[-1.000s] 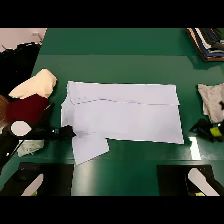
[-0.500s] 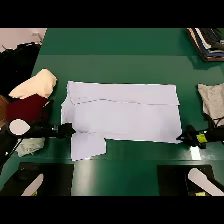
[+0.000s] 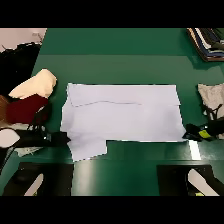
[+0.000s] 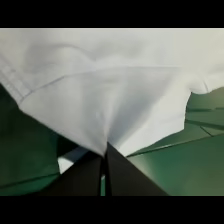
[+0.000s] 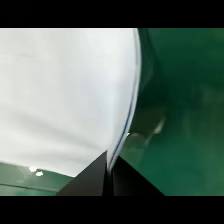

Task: Fold the shirts.

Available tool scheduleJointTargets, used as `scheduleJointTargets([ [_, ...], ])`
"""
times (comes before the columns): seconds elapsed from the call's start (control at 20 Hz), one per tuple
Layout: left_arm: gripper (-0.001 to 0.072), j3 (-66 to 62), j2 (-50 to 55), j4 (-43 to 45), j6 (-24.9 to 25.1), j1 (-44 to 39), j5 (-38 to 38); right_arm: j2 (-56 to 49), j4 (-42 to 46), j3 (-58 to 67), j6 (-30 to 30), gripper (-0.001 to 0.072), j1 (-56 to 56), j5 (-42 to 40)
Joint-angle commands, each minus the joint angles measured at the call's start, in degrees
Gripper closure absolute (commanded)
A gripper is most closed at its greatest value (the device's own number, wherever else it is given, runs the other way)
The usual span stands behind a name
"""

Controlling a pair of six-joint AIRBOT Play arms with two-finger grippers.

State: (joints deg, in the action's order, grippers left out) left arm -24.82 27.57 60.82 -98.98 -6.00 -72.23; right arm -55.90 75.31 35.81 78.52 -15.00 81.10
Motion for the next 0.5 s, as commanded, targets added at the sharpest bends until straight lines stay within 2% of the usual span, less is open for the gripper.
scheduleJointTargets([
  [0.0, 0.0677, -0.2, -7.3, -3.1, -3.5, 0.0, -9.0, 9.9, 6.6, 0.9, 1.9, 0.0699, 0.6, 7.2],
  [0.1, 0.0677, -2.6, -7.2, -4.2, -3.4, 0.0, -5.9, 14.6, 6.6, 3.4, 3.8, 0.0699, 0.4, 7.1],
  [0.2, 0.0677, -6.0, -3.2, -3.5, -0.2, 0.0, 0.4, 14.9, 5.1, 8.1, 3.9, 0.0699, 0.4, 5.4],
  [0.35, 0.0675, -10.8, 8.4, -2.9, 7.1, 0.0, 7.8, 7.3, 2.2, 15.6, 3.9, 0.0699, 2.9, 2.3],
  [0.45, 0.0675, -14.3, 16.8, -0.9, 8.2, 0.1, 13.4, -0.1, 2.2, 20.5, 3.9, 0.0699, 6.6, -2.0],
])
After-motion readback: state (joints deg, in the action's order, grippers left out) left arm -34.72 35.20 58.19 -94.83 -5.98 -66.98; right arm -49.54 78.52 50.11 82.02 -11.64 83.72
